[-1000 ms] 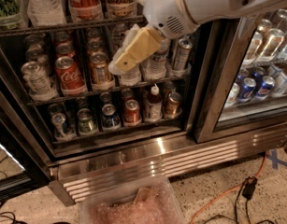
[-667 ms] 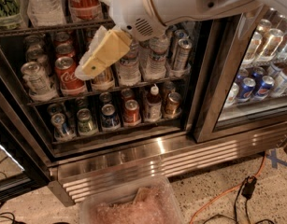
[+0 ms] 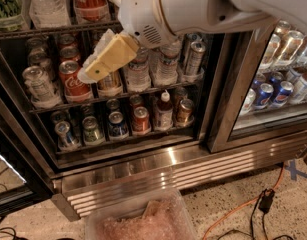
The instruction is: Pick water bottle from top shelf of fridge
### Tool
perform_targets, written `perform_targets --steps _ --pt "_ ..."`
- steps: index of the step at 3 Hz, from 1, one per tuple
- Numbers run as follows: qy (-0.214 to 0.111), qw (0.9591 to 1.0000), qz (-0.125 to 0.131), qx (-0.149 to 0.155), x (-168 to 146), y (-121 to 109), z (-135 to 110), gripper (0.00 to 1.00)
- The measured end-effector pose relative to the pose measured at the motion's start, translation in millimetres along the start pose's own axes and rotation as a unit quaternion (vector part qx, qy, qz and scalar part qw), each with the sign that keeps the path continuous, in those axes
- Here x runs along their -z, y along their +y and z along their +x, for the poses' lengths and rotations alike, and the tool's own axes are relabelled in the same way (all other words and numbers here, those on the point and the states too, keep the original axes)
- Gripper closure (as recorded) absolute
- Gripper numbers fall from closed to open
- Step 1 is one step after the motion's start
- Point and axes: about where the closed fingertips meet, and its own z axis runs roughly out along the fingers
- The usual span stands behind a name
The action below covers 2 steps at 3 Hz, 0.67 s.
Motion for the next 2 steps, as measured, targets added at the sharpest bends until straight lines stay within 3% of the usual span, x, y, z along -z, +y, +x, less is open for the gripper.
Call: perform_targets --steps 1,2 --pt "-0.042 0.9980 0.038 -0.029 -23 -1 5 0.00" --pt "-0.087 0.9926 0.077 -0.036 -51 -20 -4 0.00"
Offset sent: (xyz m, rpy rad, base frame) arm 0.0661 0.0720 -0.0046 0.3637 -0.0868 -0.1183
